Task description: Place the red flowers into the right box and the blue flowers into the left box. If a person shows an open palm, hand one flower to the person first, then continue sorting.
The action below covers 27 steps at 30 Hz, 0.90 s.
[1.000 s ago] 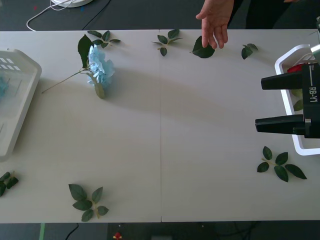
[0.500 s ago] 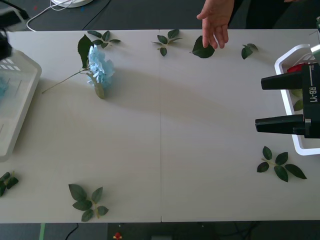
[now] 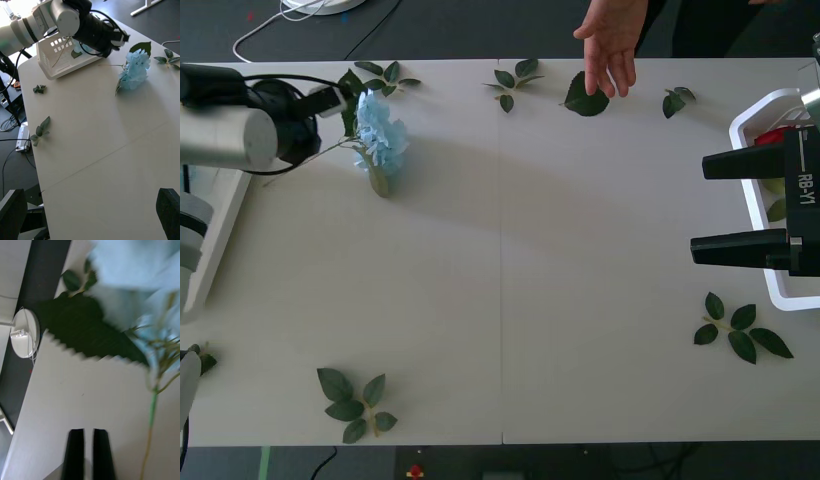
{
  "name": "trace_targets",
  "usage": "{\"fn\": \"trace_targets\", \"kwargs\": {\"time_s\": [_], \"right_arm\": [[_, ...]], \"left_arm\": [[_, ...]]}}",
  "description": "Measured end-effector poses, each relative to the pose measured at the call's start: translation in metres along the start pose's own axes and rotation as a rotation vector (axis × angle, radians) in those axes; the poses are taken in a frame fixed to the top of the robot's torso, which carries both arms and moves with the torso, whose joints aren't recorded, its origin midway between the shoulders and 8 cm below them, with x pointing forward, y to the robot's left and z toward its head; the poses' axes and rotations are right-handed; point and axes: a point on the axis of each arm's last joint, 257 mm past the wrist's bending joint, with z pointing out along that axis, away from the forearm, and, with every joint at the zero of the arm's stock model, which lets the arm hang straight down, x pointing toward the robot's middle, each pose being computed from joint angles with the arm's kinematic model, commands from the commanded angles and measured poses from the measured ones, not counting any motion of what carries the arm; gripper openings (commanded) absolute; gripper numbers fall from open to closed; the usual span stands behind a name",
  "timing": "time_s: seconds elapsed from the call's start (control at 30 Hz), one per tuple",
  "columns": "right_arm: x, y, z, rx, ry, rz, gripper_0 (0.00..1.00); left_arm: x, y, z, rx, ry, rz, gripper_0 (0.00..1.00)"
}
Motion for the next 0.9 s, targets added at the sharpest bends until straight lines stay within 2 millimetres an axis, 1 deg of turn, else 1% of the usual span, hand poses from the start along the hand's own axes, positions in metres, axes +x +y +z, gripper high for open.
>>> {"fn": "trace_targets", "kwargs": {"time_s": [0.03,0.07,0.1,0.13,0.17,0.23,0.4,0.67,0.8,0.9], "right_arm": [[0.0,0.0,0.0,0.0,0.0,0.0,1.0],[0.0,0.0,0.0,0.0,0.0,0.0,1.0],[0.0,0.0,0.0,0.0,0.0,0.0,1.0],[0.0,0.0,0.0,0.0,0.0,0.0,1.0],[0.0,0.0,0.0,0.0,0.0,0.0,1.0],[0.0,0.0,0.0,0.0,0.0,0.0,1.0],[0.0,0.0,0.0,0.0,0.0,0.0,1.0],[0.0,0.0,0.0,0.0,0.0,0.0,1.0],[0.0,0.0,0.0,0.0,0.0,0.0,1.0],[0.0,0.0,0.0,0.0,0.0,0.0,1.0]], "left_arm": [[-0.002,-0.002,0.0,0.003,-0.001,0.006,0.7],[-0.003,-0.004,0.001,0.006,-0.003,0.011,0.76],[-0.004,-0.005,0.001,0.008,-0.003,0.014,0.81],[-0.005,-0.006,0.001,0.009,-0.004,0.017,0.84],[-0.005,-0.007,0.002,0.01,-0.004,0.018,0.85],[-0.004,-0.007,0.002,0.011,-0.002,0.019,0.9],[0.004,-0.008,0.002,0.006,0.021,0.038,0.92],[0.031,-0.028,0.005,0.033,0.065,0.036,0.93],[0.044,-0.031,0.004,0.033,0.087,0.029,0.93],[0.047,-0.032,0.005,0.03,0.09,0.028,0.93]]}}
